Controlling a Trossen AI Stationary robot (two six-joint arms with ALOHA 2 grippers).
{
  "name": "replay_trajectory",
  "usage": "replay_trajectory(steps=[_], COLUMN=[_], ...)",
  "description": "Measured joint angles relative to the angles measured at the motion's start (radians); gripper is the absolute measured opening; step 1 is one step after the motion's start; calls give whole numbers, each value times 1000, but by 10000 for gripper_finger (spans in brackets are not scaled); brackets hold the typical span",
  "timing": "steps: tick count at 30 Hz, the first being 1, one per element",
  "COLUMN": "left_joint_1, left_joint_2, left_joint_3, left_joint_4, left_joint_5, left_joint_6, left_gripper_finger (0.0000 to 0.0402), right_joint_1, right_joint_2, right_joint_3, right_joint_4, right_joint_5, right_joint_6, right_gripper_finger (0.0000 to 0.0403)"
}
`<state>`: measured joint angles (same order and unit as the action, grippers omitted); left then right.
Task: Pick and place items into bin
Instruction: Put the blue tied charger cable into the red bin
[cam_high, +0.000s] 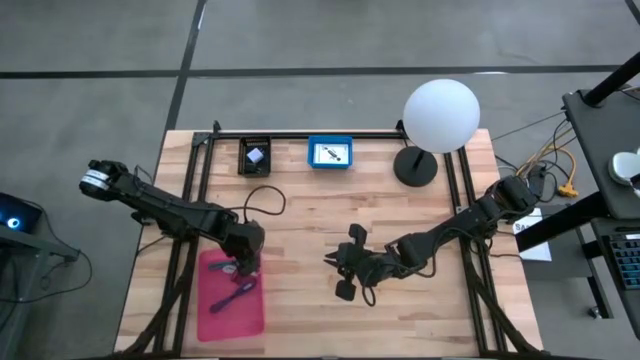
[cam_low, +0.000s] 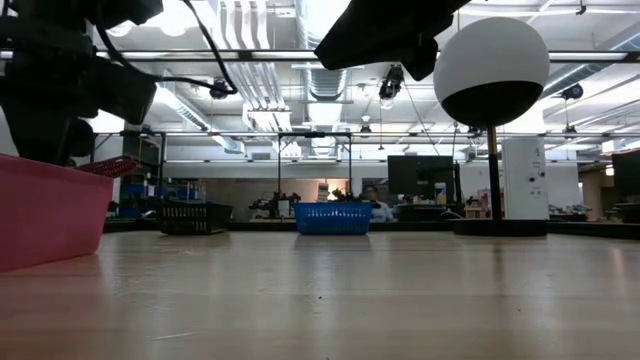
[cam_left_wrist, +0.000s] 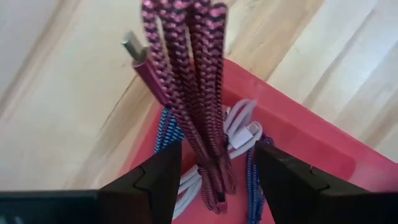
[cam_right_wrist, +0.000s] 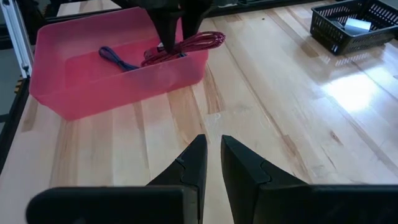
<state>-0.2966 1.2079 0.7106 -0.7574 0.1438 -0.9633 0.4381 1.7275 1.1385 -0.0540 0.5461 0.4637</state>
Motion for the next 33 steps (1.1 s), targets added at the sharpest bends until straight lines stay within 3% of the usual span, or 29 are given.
replay_trajectory(steps=[7, 17, 22, 30, 33], left_joint_1=[0, 0, 0, 0, 0], left_joint_2=[1, 1, 0, -17, -18], left_joint_3=[-2, -3, -3, 24, 32], left_joint_4=[0, 0, -5, -18, -17], left_joint_5=[-5, 19, 51, 214, 329], left_joint_6=[-1, -29, -19, 56, 107], left_gripper_finger=[143, 13, 12, 5, 5], right_joint_1=[0, -1, -1, 0, 0], right_joint_2=[0, 0, 0, 0, 0], right_joint_3=[0, 0, 0, -1, -1], right_joint_4=[0, 0, 0, -1, -2], right_joint_5=[0, 3, 3, 4, 4], right_joint_6=[-3, -3, -3, -3, -3], right_gripper_finger=[38, 38, 38, 38, 38])
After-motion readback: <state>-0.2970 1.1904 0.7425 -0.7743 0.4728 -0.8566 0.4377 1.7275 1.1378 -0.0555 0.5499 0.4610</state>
